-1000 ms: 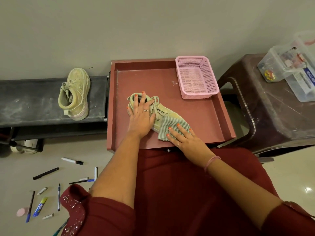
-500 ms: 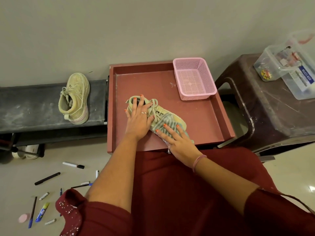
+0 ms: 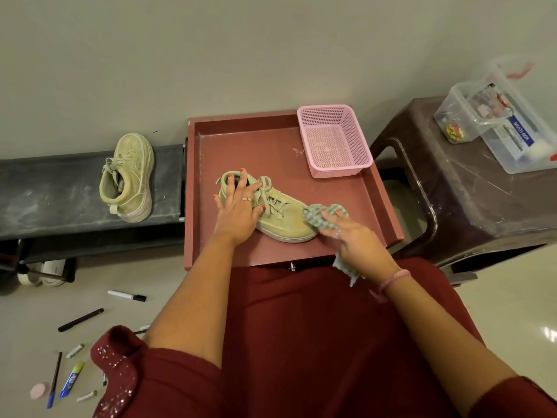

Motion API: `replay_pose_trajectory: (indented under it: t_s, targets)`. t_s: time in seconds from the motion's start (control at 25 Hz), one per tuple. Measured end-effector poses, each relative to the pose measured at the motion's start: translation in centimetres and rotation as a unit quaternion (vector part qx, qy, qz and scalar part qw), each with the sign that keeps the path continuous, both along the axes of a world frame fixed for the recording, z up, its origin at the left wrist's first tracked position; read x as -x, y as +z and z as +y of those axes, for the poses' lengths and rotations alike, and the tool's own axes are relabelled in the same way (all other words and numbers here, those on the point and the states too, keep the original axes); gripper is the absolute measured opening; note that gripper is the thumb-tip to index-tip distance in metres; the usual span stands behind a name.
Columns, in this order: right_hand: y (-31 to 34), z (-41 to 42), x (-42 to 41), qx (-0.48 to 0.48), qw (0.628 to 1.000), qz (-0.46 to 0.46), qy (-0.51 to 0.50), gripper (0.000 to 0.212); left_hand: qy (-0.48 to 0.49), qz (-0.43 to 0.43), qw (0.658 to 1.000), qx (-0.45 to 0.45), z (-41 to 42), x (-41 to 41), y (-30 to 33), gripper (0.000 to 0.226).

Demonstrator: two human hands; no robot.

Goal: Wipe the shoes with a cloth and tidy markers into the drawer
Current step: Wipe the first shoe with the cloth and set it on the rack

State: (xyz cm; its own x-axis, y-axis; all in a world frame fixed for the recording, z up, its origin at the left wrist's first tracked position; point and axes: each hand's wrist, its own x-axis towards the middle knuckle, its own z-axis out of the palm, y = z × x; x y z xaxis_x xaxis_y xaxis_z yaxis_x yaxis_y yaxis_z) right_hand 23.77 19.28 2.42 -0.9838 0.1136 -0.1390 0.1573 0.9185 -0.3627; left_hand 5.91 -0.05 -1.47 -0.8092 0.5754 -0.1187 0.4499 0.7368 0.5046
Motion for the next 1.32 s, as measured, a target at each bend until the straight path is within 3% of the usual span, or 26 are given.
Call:
replay_pose_trajectory:
  t_s: [0.12, 0.24, 0.44, 0.52, 0.6, 0.72, 0.76, 0.84, 0.92, 1.08, 1.24, 1.32]
  targets:
    - [1.7, 1.3, -0.7, 0.188, 0.961, 0.114, -0.167, 0.059, -0.012, 0.0, 1.0, 0.025, 0.0, 0.2, 1.0, 0.057]
    - [1.6, 2.2, -1.3, 0.353, 0.886, 0.12, -0.275, 0.063, 0.0, 0.036, 0.999, 0.002, -0.3, -1.1, 1.4, 0.06]
    - [-1.5, 1.7, -1.4, 0.398, 0.812, 0.131, -0.406, 0.052, 0.059, 0.111, 0.99, -0.06, -0.3, -4.7, 1.0, 0.058]
    - [-2.5, 1.0, -1.2, 0.368, 0.804, 0.148, -0.442, 0.05, 0.15, 0.051, 0.976, -0.152, 0.6, -7.0, 1.1, 0.06]
    - [-3.0, 0.1, -0.6, 0.341, 0.808, 0.172, -0.45, 0.056, 0.306, -0.123, 0.905, -0.269, 1.8, -9.7, 0.9, 0.063]
    - [-3.8, -0.8, 1.1, 0.3, 0.852, 0.145, -0.403, 0.063, 0.402, -0.403, 0.721, -0.396, 3.1, -11.8, 0.4, 0.037]
    - [-4.1, -0.9, 1.9, 0.298, 0.87, 0.12, -0.375, 0.059, 0.403, -0.443, 0.677, -0.427, 3.4, -11.8, 0.4, 0.023]
    - [-4.7, -0.9, 3.4, 0.319, 0.883, 0.076, -0.337, 0.047, 0.403, -0.485, 0.614, -0.475, 3.7, -11.6, 0.5, 0.031]
    - [-5.3, -0.8, 4.4, 0.352, 0.863, 0.053, -0.359, 0.038, 0.408, -0.506, 0.566, -0.507, 3.9, -11.3, 0.4, 0.048]
    - [-6.5, -1.0, 4.7, 0.444, 0.778, 0.044, -0.442, 0.03, 0.427, -0.541, 0.473, -0.55, 4.1, -10.7, -0.4, 0.057]
    - [-6.5, -0.9, 5.0, 0.512, 0.726, 0.043, -0.456, 0.033, 0.433, -0.557, 0.428, -0.565, 3.8, -10.0, -0.8, 0.08]
    - [-5.7, -0.8, 5.1, 0.558, 0.69, 0.066, -0.456, 0.031, 0.439, -0.56, 0.426, -0.559, 3.9, -9.5, -0.8, 0.081]
